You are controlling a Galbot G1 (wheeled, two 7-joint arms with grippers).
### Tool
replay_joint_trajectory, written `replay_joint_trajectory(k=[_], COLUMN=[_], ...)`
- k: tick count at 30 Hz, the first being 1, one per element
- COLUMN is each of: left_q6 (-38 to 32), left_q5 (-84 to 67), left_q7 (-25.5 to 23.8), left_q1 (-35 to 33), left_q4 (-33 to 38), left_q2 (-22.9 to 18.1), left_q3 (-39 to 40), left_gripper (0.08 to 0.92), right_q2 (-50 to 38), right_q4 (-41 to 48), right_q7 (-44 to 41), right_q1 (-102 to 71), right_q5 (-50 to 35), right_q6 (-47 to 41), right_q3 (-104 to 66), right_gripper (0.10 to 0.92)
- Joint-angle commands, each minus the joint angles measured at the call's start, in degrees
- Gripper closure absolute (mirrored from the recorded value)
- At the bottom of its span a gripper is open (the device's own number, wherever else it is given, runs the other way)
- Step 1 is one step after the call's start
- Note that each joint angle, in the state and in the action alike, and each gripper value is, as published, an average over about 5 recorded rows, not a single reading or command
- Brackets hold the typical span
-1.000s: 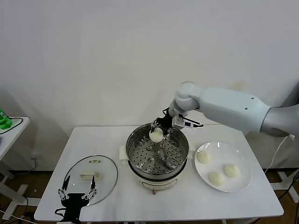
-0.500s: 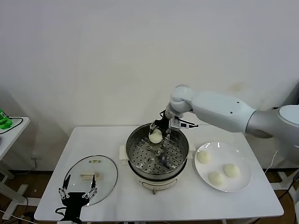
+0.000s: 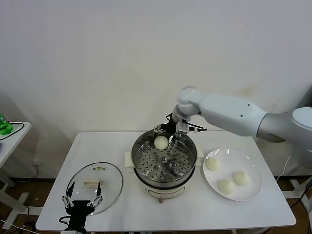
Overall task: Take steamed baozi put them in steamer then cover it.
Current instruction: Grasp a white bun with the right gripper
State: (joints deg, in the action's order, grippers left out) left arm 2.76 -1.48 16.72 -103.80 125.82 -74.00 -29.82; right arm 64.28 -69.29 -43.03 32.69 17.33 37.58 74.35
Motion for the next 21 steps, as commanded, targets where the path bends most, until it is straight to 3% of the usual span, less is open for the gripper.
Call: replay_joint_trajectory(k=[1, 8, 15, 21], left_q6=[0.0, 0.1, 0.0, 0.0], left_q5=[0.1, 0.6, 2.2, 3.2], left_q7=[0.0, 0.0, 0.1, 0.2], left_q1=[-0.1, -0.8, -0.1, 0.2], left_q4=[0.2, 1.2, 0.9, 1.2], left_q2=[0.1, 1.1, 1.7, 2.0], left_q3=[0.1, 1.2, 4.2, 5.9], left_gripper=[0.177, 0.177, 0.177, 0.177], right_q2=[-7.7, -18.7, -29.2, -35.1], right_q4=[-8.0, -14.3, -19.0, -19.5], right_q7=[-2.7, -8.0, -11.0, -9.4], right_q1=[10.9, 20.7, 20.9, 10.8], right_q5=[-12.7, -27.8, -29.8, -30.8], right_q6=[-7.3, -26.9, -39.1, -44.0], right_q3=[2.6, 18.3, 24.8, 20.0], right_gripper=[0.202, 0.203, 0.203, 0.202])
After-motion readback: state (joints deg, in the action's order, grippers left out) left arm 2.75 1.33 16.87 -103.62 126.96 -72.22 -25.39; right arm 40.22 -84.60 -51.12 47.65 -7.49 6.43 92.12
